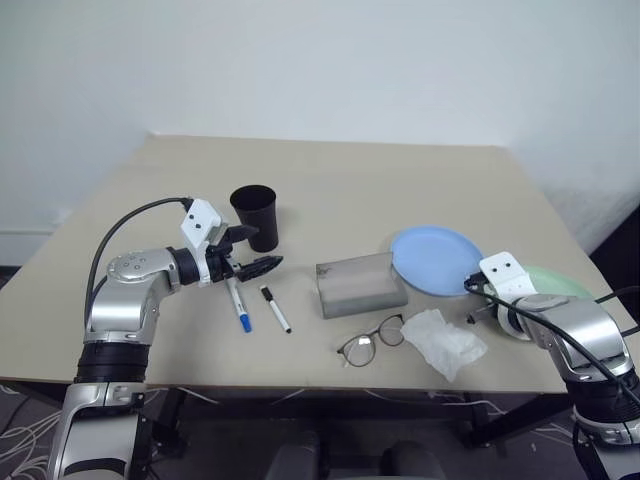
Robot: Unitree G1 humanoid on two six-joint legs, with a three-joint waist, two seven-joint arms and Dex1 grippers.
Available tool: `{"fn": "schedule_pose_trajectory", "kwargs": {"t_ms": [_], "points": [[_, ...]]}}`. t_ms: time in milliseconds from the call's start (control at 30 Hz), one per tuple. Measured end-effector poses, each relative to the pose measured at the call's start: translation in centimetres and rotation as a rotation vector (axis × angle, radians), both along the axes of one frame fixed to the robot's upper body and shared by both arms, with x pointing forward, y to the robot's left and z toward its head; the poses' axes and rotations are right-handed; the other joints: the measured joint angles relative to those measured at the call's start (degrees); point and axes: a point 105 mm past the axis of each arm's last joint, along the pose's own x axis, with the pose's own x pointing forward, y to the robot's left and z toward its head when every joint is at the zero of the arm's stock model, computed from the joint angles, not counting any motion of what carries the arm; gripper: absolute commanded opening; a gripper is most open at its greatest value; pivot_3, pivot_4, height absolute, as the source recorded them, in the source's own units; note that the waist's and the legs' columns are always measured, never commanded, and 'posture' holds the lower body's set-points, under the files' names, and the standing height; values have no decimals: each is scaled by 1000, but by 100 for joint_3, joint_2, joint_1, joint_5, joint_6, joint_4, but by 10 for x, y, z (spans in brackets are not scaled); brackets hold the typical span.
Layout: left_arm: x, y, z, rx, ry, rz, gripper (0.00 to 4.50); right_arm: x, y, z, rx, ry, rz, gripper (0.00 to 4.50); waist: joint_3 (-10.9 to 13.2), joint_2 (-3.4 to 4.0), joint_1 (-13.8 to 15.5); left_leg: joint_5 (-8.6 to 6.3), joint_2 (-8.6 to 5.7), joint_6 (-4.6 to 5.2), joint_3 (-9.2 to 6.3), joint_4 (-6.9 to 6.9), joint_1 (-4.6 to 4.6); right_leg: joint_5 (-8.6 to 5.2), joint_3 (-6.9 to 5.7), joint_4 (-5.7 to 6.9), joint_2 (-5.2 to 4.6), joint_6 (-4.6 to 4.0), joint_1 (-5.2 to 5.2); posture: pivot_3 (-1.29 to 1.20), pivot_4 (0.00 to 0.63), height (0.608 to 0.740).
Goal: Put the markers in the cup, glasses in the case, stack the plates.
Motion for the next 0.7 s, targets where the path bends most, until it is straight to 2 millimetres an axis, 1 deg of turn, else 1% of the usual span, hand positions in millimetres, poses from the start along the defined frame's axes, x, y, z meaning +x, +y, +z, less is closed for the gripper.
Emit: {"fn": "schedule_pose_trajectory", "kwargs": {"t_ms": [67, 167, 267, 333, 400, 500, 633, 700], "points": [[0, 0, 0, 0, 0, 1, 4500, 7, -5, 7, -19, -49, -20, 20, 1, 4, 0, 0, 0, 0, 1, -2, -1, 0, -1, 0, 1, 0, -3, 0, 0, 725], [0, 0, 0, 0, 0, 1, 4500, 20, -7, 23, -55, -154, -9, 20, 0, 6, -4, 0, 0, -1, 1, -8, 0, 0, -1, 1, 3, 1, -6, 0, 0, 725], [0, 0, 0, 0, 0, 1, 4500, 28, -4, 31, -70, -208, 18, 20, 0, 6, -3, 0, 0, -1, 1, -10, 0, 0, -2, 1, 4, 1, -7, 0, 0, 725], [0, 0, 0, 0, 0, 1, 4500, 36, 2, 40, -76, -269, 59, 20, 0, 7, -5, 0, 0, 0, 2, -10, -1, 0, -4, 2, 5, 2, -8, 0, 0, 725], [0, 0, 0, 0, 0, 1, 4500, 43, 13, 49, -59, -330, 118, 20, 0, 7, -6, 0, 0, 0, 2, -10, 0, 1, -7, 3, 7, 2, -7, 0, 0, 725], [0, 0, 0, 0, 0, 1, 4500, 49, 35, 57, -2, -393, 237, 20, 0, 7, -3, 1, 0, 1, 2, -9, -1, 1, -10, 2, 8, 3, -6, 0, 0, 725], [0, 1, 0, 2, 0, 2, 4500, 46, 72, 58, 99, -403, 469, 20, 0, 7, -3, 2, -1, 2, 3, -6, 0, 1, -14, 3, 11, 4, -3, 0, 0, 725], [0, 1, 0, 2, 0, 2, 4500, 42, 87, 55, 135, -385, 563, 20, 0, 7, 0, 3, -1, 4, 3, -4, 0, 2, -18, 3, 12, 5, -1, 0, 0, 725]]}}
